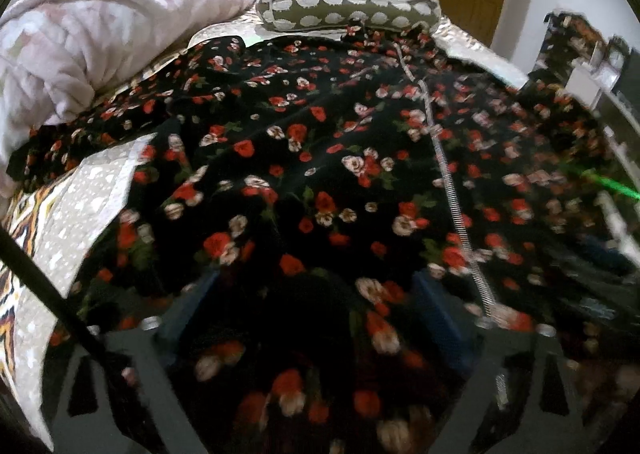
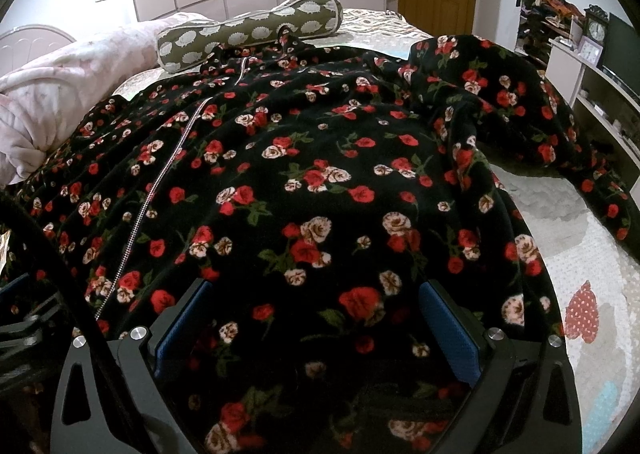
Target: Fold large clothes
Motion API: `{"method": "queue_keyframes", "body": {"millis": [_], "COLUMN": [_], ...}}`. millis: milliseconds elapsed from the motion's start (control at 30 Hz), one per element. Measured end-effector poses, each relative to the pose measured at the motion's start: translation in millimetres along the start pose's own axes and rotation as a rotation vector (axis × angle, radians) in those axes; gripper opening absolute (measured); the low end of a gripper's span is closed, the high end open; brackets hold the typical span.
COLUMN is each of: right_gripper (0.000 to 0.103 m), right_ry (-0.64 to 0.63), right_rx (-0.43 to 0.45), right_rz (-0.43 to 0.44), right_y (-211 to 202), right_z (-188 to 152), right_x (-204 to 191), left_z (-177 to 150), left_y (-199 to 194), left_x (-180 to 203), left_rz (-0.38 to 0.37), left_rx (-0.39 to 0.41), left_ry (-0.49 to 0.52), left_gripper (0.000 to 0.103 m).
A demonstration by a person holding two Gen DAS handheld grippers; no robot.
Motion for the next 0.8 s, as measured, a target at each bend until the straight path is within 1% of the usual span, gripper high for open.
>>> {"method": "queue_keyframes", "body": {"millis": [67,100,133,167,233,300,333,367,400,433,500,533,567,600,633,667,733,800], "right_gripper": [0.103,0.103,0.103,0.103,0.103,0.103,0.100,0.096,0.090,0.090,0.090,0.091,0.092,0.093,0.093,0.093,0.093,0.093], "right_ry": [0.000,-0.001,-0.001,-0.001,0.002,0.014,0.020,0.034,0.076,0.111,0.144,0.140,0.123,0.109,0.099,0.092,0.100,0.107], "right_rx": [0.001,0.000,-0.001,0.000,0.001,0.001,0.000,0.005,0.036,0.062,0.115,0.138,0.149,0.148,0.130,0.099,0.033,-0.012], "right_rz": [0.000,-0.001,0.000,-0.001,0.010,0.042,0.060,0.093,0.184,0.249,0.309,0.318,0.304,0.278,0.248,0.223,0.196,0.211], "right_y": [-0.6,1.8,1.7,1.2,0.3,-3.6,-6.6,-13.3,-31.3,-48.0,-79.2,-96.6,-110.1,-119.1,-124.0,-125.8,-123.4,-121.9], "right_z": [0.2,0.3,0.3,0.2,0.5,1.1,1.5,2.7,4.8,6.5,6.8,5.4,3.2,-1.8,-9.7,-21.4,-47.1,-68.1], "right_x": [-0.8,1.0,1.3,1.1,1.6,4.2,5.4,8.1,14.0,19.7,32.1,40.5,48.3,58.4,69.4,81.9,101.8,111.7], "left_z": [0.4,0.6,0.6,-0.3,-3.0,-6.9,-10.1,-13.0,-15.7,-19.1,-25.4,-30.0,-35.7,-42.1,-47.0,-51.6,-56.6,-58.7], "left_y": [-27.1,-40.1,-57.4,-66.4,-81.1,-87.6,-88.7,-88.7,-86.7,-84.1,-70.2,-59.6,-54.4,-48.6,-42.3,-39.7,-38.0,-38.1], "left_x": [-10.4,-17.1,-29.8,-40.6,-69.1,-98.4,-114.6,-123.9,-132.7,-142.7,-156.2,-159.9,-162.0,-162.0,-159.6,-157.0,-147.2,-136.8], "left_rz": [-0.072,-0.097,-0.101,-0.089,-0.042,-0.009,0.012,0.023,0.033,0.038,0.036,0.010,-0.010,-0.050,-0.100,-0.132,-0.172,-0.184], "left_rx": [0.017,0.035,0.065,0.081,0.097,0.095,0.083,0.077,0.072,0.066,0.030,-0.002,-0.023,-0.043,-0.061,-0.067,-0.064,-0.062], "left_ry": [-0.036,-0.046,-0.057,-0.066,-0.096,-0.134,-0.162,-0.173,-0.175,-0.171,-0.165,-0.166,-0.171,-0.176,-0.182,-0.182,-0.165,-0.145], "left_gripper": [0.087,0.087,0.087,0.087,0.087,0.087,0.087,0.087,0.087,0.087,0.087,0.087,0.087,0.087,0.087,0.087,0.087,0.087]}}
Point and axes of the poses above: each gripper's, at about its wrist camera, not at the fingertips, and y roughly the way its jaws point, x to its right, z to its top, the point moved 5 cm from there along y, roughly the way its jaws point, and after that the axes turned 3 degrees about -x, right-handed, at the moved point
